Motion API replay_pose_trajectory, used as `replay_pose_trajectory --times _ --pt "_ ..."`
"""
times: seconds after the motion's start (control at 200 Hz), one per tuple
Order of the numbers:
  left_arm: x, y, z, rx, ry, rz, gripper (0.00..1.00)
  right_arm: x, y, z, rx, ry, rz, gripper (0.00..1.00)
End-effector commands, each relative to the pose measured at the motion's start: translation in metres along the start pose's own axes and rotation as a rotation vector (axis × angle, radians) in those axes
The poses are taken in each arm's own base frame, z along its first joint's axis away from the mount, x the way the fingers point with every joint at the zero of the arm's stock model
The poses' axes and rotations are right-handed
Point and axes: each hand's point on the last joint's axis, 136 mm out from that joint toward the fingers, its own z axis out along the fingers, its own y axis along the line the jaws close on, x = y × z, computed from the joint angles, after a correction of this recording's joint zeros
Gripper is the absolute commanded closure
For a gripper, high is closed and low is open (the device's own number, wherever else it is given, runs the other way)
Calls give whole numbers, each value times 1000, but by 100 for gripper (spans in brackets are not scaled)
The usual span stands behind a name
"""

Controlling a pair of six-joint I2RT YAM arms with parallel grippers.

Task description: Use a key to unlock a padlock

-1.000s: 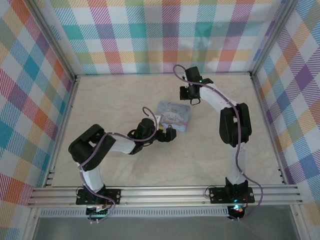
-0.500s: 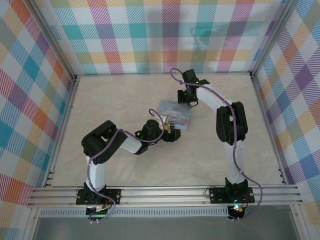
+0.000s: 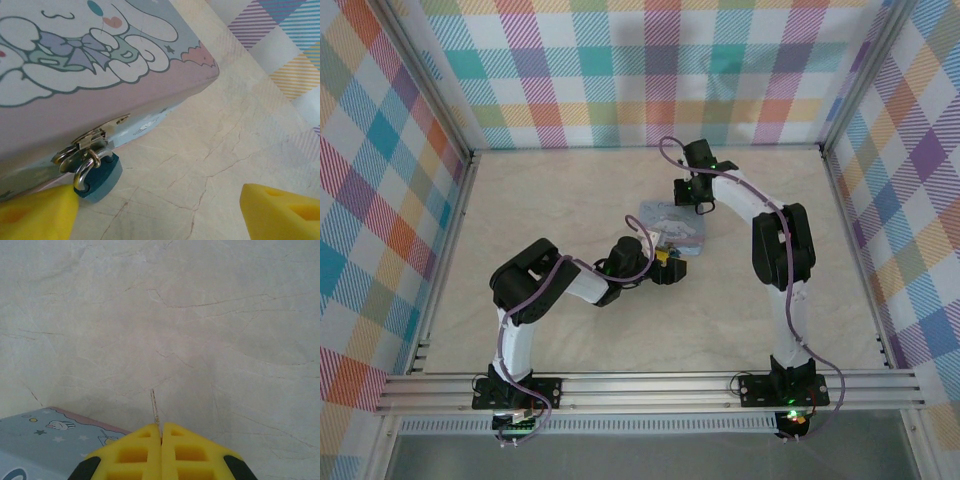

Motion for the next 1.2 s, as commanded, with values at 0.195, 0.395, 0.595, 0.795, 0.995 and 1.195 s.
replay_pose_trajectory --times 0.195,0.395,0.595,0.795,0.995,1.195 --pt "-20 -13 16 69 -66 22 17 36 11 -5 -24 101 -32 100" --pt "-20 -14 13 74 -67 13 17 14 11 -33 -12 26 -49 100" --pt "-16 -12 11 70 -56 5 17 -14 -4 -66 31 -58 -18 100" --pt "-15 -12 10 71 -48 3 17 -10 -31 -89 111 -90 37 100" --pt "-13 -10 12 82 -32 -11 17 23 -65 -97 210 -72 118 100" --pt "-9 -8 17 82 -9 -20 18 56 -73 -79 220 -20 150 100"
